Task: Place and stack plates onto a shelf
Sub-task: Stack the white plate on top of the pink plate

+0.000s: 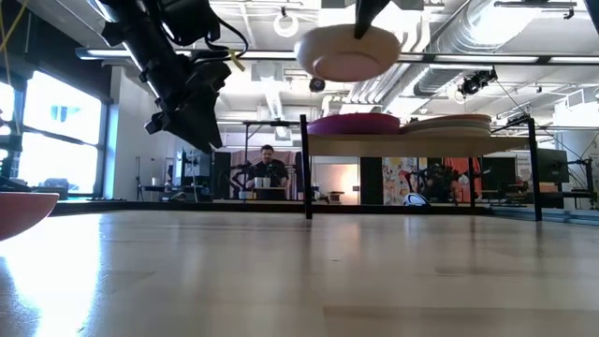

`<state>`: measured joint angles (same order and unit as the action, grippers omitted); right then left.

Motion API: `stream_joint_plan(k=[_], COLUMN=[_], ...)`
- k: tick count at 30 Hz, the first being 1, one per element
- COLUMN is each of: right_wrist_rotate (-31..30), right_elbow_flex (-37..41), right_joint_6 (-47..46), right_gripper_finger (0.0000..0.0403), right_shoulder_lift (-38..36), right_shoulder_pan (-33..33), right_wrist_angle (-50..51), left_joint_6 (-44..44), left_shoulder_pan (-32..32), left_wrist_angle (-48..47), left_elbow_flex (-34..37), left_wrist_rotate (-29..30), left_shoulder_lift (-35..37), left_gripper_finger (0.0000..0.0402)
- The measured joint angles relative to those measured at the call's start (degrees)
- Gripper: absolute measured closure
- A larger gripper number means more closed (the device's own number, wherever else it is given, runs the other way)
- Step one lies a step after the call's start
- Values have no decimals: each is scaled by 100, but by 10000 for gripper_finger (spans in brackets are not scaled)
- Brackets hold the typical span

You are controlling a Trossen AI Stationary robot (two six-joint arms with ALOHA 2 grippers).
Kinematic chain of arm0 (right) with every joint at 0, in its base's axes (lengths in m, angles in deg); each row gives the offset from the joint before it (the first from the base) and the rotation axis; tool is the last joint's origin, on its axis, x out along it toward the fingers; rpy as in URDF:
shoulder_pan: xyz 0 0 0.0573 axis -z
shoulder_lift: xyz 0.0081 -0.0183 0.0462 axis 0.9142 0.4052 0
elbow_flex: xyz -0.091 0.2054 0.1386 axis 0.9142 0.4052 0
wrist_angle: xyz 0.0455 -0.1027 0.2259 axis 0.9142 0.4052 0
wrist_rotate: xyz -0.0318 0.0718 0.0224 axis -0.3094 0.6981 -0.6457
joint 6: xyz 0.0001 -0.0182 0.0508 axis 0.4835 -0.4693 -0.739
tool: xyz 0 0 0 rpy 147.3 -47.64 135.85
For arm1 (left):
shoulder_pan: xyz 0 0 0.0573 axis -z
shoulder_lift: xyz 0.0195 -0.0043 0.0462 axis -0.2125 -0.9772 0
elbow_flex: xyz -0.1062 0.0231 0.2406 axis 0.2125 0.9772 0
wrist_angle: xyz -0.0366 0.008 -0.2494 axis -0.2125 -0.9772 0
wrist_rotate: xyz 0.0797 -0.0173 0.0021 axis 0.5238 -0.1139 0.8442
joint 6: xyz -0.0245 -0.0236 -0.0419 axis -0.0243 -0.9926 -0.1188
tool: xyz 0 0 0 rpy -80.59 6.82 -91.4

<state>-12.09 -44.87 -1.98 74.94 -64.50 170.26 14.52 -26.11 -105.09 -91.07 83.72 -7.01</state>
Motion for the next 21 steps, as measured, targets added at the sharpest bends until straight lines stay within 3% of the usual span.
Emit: stream_joint_plan(k=[9,15,21], right_wrist_rotate=[562,604,1237], right_elbow_flex=[868,1481,1565], right_joint_6=[207,592,694], right_gripper_finger=[403,403,403], right_shoulder_lift=[-169,-180,-184], right_shoulder_pan=[1191,1432,1573], right_wrist_angle=[-514,-976,-1211], left_joint_6=[45,47,47], left_shoulder_pan=[1,1,1], left_wrist_angle=[-221,-274,-287], left_elbow_flex=[0,0,0], left_wrist_rotate=[0,0,0], left_shoulder_lift=[0,0,0], left_gripper_finger=[284,284,284])
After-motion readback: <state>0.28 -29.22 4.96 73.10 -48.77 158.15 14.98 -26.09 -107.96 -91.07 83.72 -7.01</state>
